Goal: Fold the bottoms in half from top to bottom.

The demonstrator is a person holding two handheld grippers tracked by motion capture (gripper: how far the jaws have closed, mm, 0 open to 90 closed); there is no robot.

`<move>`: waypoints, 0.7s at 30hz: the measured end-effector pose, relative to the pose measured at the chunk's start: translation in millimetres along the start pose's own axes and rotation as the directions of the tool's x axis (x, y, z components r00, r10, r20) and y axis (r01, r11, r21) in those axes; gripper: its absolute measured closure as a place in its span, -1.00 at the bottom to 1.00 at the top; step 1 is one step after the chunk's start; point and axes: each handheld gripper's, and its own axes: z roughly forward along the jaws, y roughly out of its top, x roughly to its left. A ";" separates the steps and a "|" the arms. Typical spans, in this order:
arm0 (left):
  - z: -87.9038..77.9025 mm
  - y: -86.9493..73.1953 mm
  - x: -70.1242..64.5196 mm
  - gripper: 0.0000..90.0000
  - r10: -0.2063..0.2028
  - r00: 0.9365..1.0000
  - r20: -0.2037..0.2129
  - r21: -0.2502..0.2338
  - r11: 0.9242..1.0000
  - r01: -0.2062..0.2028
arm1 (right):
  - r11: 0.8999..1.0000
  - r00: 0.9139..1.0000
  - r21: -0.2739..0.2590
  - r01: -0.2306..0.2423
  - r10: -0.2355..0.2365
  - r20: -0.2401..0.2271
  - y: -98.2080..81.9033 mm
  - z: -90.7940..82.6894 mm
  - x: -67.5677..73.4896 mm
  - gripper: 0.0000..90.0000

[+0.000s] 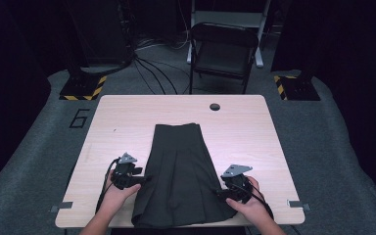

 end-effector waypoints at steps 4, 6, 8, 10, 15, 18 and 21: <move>1.0 2.7 -2.1 -0.11 0.001 1.000 0.014 -0.020 1.000 -0.001 | 1.000 1.000 0.008 0.016 -0.016 -0.006 6.6 -0.5 -0.9 -0.16; 1.7 4.3 -3.1 -0.12 0.004 1.000 0.021 -0.030 1.000 -0.004 | 1.000 1.000 0.024 -0.004 0.004 -0.014 11.8 0.2 -1.0 -0.18; 1.5 7.3 -3.1 -0.12 0.019 1.000 0.024 -0.029 0.999 -0.018 | 0.999 1.000 0.028 0.018 -0.018 -0.008 14.9 2.3 -2.2 -0.20; -1.5 11.6 -1.7 -0.11 0.018 0.999 0.040 -0.035 0.999 -0.016 | 0.999 1.000 0.035 0.005 -0.005 -0.023 23.8 2.6 -6.0 -0.19; -2.3 14.6 1.0 -0.09 -0.020 0.998 0.060 -0.042 0.999 0.023 | 0.999 0.997 0.038 -0.032 0.034 -0.074 36.4 4.8 -12.6 -0.10; -2.4 17.2 1.4 -0.01 -0.036 0.997 0.066 -0.050 0.998 0.039 | 0.998 0.997 0.045 -0.040 0.043 -0.071 43.8 8.3 -13.0 -0.02; -2.6 22.1 2.0 -0.01 -0.035 0.997 0.063 -0.055 0.998 0.039 | 0.999 0.996 0.042 -0.034 0.037 -0.075 51.0 13.3 -12.4 -0.01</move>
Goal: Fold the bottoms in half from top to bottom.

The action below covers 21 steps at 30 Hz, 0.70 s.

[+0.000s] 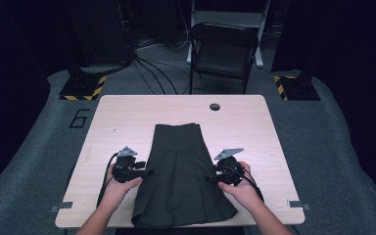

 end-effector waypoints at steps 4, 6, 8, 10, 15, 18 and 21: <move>2.8 9.7 2.4 -0.02 0.006 1.000 -0.008 -0.002 1.000 -0.006 | 1.000 1.000 0.006 0.018 -0.018 0.005 8.4 7.9 3.4 -0.14; 6.0 14.6 3.1 0.00 0.012 1.000 -0.011 -0.009 1.000 -0.012 | 0.999 0.999 0.008 0.031 -0.031 0.007 13.0 12.6 5.1 -0.15; 8.4 18.9 4.4 0.01 0.027 1.000 -0.012 0.005 1.000 -0.027 | 0.999 0.999 0.016 0.045 -0.045 0.029 18.1 17.5 6.2 -0.13; 11.7 22.4 5.3 0.02 0.044 0.999 -0.014 0.011 0.999 -0.044 | 0.999 0.999 0.013 0.040 -0.040 0.037 24.8 23.3 3.8 -0.04; 21.9 30.3 10.3 0.03 0.048 0.998 -0.026 -0.006 0.999 -0.049 | 0.999 0.997 -0.002 0.052 -0.052 0.054 50.0 37.1 -6.2 0.17; 31.8 36.9 18.4 0.01 0.057 0.997 -0.043 0.012 0.998 -0.057 | 0.999 0.996 -0.001 0.033 -0.033 0.078 51.8 42.3 -9.4 0.18; 40.3 41.2 23.5 -0.01 0.054 0.997 -0.060 0.014 0.998 -0.053 | 0.999 0.995 0.033 0.004 -0.007 0.103 48.0 52.7 -20.4 0.21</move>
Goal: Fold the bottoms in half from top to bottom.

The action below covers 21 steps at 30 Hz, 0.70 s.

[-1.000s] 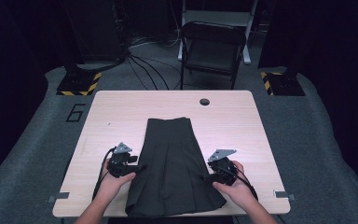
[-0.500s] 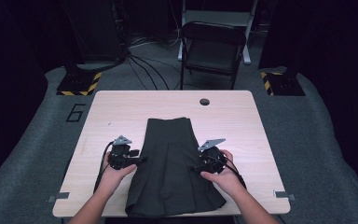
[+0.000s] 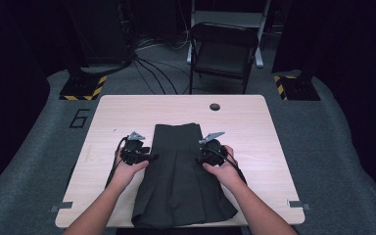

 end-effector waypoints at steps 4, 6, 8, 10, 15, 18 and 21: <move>9.6 0.2 5.5 -0.03 -0.009 1.000 -0.017 0.003 1.000 0.009 | 0.999 1.000 0.041 -0.010 0.009 0.020 -9.9 10.3 -5.1 0.28; 14.0 0.1 8.3 -0.04 -0.029 1.000 -0.011 0.007 1.000 0.029 | 0.998 0.999 0.049 -0.030 0.030 -0.012 -16.1 9.7 -7.7 0.60; 19.4 0.4 9.9 -0.04 -0.066 0.998 -0.008 -0.001 0.998 0.066 | 0.998 0.999 0.050 -0.030 0.031 -0.016 -18.2 9.8 -6.2 0.67; 23.1 1.0 14.2 -0.06 -0.067 0.997 -0.028 0.022 0.997 0.068 | 0.999 1.000 0.040 0.014 -0.014 0.001 -19.6 8.7 0.3 0.82; 23.2 5.3 13.4 -0.07 -0.070 0.996 -0.047 -0.007 0.998 0.070 | 0.998 1.000 -0.055 -0.011 0.012 0.015 -9.5 -13.6 2.3 0.84; 25.3 9.6 13.0 -0.07 -0.055 0.997 -0.046 0.003 0.998 0.055 | 0.998 1.000 -0.069 -0.010 0.012 0.024 -7.3 -22.9 1.3 0.85; 29.5 16.7 11.3 -0.07 -0.055 0.997 -0.050 -0.015 0.998 0.054 | 1.000 0.999 -0.009 -0.022 0.022 0.048 -12.6 -19.1 -3.2 0.84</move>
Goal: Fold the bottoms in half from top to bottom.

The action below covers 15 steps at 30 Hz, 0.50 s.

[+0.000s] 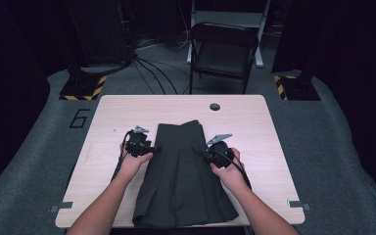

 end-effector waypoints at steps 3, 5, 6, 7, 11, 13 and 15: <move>6.6 3.5 -3.7 -0.08 -0.007 1.000 0.002 0.008 1.000 0.007 | 0.997 0.999 0.066 -0.051 0.050 0.005 -12.9 19.0 -6.6 0.81; 12.0 4.1 -6.2 -0.08 -0.004 1.000 0.002 0.015 1.000 0.004 | 0.996 0.998 0.061 -0.069 0.068 0.010 -17.4 23.9 -8.7 0.69; 14.8 4.6 -6.4 -0.09 0.004 1.000 0.006 0.016 1.000 -0.004 | 0.995 0.996 0.062 -0.084 0.083 0.020 -18.5 25.7 -9.0 0.60; 17.8 4.4 -7.7 -0.09 -0.004 1.000 0.005 0.015 1.000 0.004 | 0.995 0.996 0.061 -0.084 0.083 0.028 -18.5 25.8 -9.1 0.52; 25.1 3.7 -7.0 -0.09 0.004 1.000 -0.006 0.038 0.999 -0.004 | 0.994 0.994 0.052 -0.094 0.092 0.051 -19.8 26.6 -12.7 0.24; 26.9 3.1 -6.5 -0.03 0.010 1.000 0.003 0.044 0.999 -0.010 | 0.992 0.993 0.052 -0.118 0.116 0.035 -20.7 27.0 -15.8 0.24; 27.6 3.0 -5.7 0.00 0.027 1.000 0.012 0.050 0.998 -0.028 | 0.991 0.993 0.050 -0.121 0.120 0.015 -21.5 27.1 -17.5 0.26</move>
